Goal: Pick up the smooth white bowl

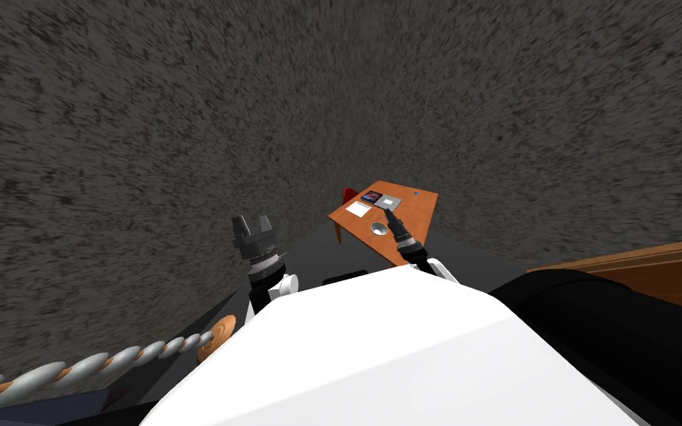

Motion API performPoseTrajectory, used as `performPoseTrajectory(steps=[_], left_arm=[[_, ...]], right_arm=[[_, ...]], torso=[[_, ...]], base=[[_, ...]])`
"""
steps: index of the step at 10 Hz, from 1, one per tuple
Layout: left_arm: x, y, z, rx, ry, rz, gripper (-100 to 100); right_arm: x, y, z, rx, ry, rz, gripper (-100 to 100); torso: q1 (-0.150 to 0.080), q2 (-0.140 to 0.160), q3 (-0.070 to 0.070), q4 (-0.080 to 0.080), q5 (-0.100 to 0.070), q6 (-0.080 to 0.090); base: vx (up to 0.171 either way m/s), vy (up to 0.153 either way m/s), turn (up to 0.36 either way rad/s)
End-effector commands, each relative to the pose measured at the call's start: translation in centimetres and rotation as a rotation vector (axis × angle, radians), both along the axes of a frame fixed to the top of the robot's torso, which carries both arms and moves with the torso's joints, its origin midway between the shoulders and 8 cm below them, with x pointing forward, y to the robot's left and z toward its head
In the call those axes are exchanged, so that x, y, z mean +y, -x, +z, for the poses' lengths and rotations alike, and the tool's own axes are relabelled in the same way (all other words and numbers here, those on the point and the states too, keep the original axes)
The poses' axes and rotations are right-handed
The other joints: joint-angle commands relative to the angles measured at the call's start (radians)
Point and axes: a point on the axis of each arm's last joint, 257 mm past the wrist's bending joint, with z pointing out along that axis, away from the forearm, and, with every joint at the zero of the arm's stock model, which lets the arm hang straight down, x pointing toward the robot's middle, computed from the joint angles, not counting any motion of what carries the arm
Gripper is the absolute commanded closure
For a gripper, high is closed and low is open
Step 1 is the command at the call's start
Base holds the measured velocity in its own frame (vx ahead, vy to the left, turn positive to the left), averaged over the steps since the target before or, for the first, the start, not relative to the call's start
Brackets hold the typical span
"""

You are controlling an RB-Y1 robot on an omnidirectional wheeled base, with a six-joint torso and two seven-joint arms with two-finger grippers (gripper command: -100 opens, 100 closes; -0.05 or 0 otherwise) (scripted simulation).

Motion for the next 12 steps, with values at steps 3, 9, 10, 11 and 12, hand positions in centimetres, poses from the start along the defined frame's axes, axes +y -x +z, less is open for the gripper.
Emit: performPoseTrajectory(steps=[3, 9, 10, 11, 12], left_arm=[[0.0, 0.0, 0.0, 0.000, 0.000, 0.000, 0], [0.0, 0.0, 0.0, 0.000, 0.000, 0.000, 0], [0.0, 0.0, 0.0, 0.000, 0.000, 0.000, 0], [0.0, 0.0, 0.0, 0.000, 0.000, 0.000, 0], [0.0, 0.0, 0.0, 0.000, 0.000, 0.000, 0]], right_arm=[[-0.7, 0.1, -4.7, 0.114, 0.197, -0.036, -100], [-2.6, 1.3, -11.7, 0.276, 0.492, -0.067, -100], [-3.6, 1.9, -13.9, 0.328, 0.579, -0.074, -100], [-3.5, 2.0, -14.1, 0.329, 0.595, -0.072, -100], [-4.5, 2.8, -16.3, 0.380, 0.683, -0.076, -100]], torso=[[-0.001, 0.000, 0.000, 0.000, 0.000, -0.001], [0.000, -0.001, 0.000, 0.000, 0.000, 0.000], [0.000, -0.001, 0.000, 0.000, 0.000, 0.000], [-0.001, -0.001, 0.000, 0.000, 0.000, 0.000], [0.000, -0.001, 0.000, 0.000, 0.000, 0.000]], base=[[0.003, -0.021, 0.172], [0.007, -0.018, 0.136], [0.012, -0.020, 0.175], [0.009, -0.020, 0.101], [0.012, -0.013, 0.208]])
